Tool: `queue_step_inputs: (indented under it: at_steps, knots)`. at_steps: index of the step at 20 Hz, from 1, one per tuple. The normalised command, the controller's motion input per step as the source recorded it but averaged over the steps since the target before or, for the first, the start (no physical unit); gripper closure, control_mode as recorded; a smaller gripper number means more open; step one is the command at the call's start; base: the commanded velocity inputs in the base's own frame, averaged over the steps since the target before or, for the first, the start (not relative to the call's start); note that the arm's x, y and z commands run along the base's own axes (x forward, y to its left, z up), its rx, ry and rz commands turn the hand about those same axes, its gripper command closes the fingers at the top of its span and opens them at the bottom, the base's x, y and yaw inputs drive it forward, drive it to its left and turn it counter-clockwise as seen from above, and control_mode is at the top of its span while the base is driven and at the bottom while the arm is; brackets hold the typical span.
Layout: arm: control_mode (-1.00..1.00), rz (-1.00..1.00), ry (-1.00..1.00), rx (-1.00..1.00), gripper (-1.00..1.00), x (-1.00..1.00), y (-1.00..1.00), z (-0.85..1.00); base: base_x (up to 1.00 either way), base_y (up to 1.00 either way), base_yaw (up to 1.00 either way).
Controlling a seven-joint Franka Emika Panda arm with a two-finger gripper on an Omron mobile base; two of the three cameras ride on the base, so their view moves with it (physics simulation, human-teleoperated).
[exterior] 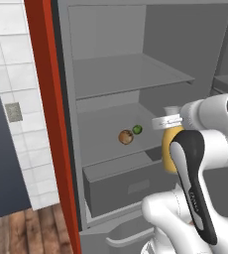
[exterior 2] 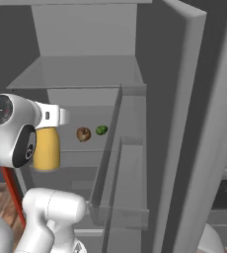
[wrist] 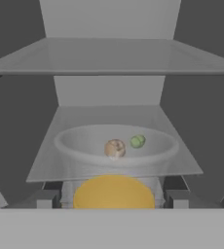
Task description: Move the avocado and bread from the top shelf to the second highest shelf to make space. Then, place the pitcher from the counter on the cleared top shelf.
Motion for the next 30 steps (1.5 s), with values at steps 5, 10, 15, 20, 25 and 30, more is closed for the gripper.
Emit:
queue_step_inputs:
  at_steps: [5,10,15,20,25,30]
  knots:
    - [-1.0,0.0,-0.14,0.0,1.0,0.01,0.0,0.09,0.09,0.0,0.0]
    - [-1.0,0.0,-0.28,0.0,1.0,-0.01,0.0,0.31,0.0,0.0,0.0]
    - [-1.0,0.0,-0.19,0.0,1.0,0.0,0.0,0.58,0.0,0.0,0.0]
    - [-1.0,0.0,0.0,-0.02,1.0,0.0,0.0,0.67,0.0,0.0,0.0]
    - [-1.0,0.0,0.0,-0.04,1.0,0.0,0.03,0.69,0.0,0.0,0.0]
    - [-1.0,0.0,-0.05,0.0,1.0,0.03,0.0,0.66,0.0,0.0,0.0]
